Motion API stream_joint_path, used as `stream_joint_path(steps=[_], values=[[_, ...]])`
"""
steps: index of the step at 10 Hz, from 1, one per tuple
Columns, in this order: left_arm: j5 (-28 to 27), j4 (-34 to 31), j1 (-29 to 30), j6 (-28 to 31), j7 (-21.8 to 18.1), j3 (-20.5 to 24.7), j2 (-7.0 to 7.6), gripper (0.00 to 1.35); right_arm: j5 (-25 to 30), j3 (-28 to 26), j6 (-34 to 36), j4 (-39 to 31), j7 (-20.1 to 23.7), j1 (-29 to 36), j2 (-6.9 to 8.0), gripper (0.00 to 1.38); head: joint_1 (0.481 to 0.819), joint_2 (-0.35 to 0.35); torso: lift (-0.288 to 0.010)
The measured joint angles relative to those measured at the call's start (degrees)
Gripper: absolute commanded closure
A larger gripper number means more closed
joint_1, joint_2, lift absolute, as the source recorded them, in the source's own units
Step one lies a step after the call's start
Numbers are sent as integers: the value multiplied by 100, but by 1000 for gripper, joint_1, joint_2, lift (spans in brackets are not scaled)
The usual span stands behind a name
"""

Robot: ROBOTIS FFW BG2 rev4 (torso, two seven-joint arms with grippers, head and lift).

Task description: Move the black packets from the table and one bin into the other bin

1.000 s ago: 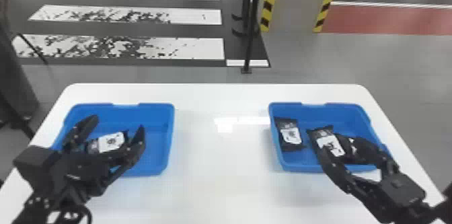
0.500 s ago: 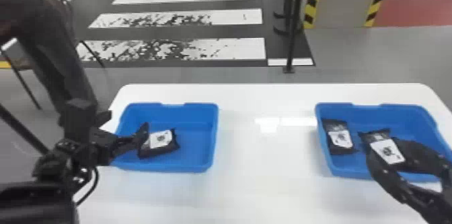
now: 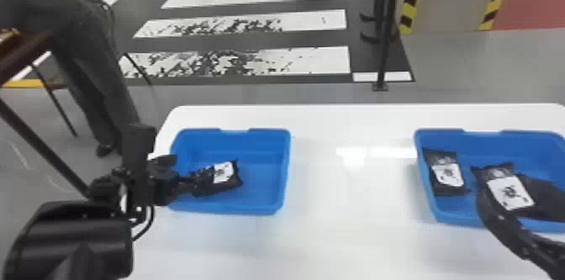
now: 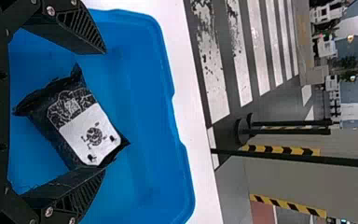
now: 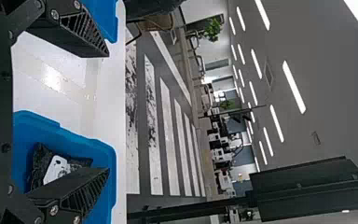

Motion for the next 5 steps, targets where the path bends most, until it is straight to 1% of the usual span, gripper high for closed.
stream_joint_path(steps=[3,5], values=[[1,326,-117,132,-112,-263,16,136,-21,32,30,31,0,-26,-9,156,695,127,-110],[-66,574,-243,136,-134,-339,44,136,-37,75,32,61,0,-60,-28,157,695,126,-110]])
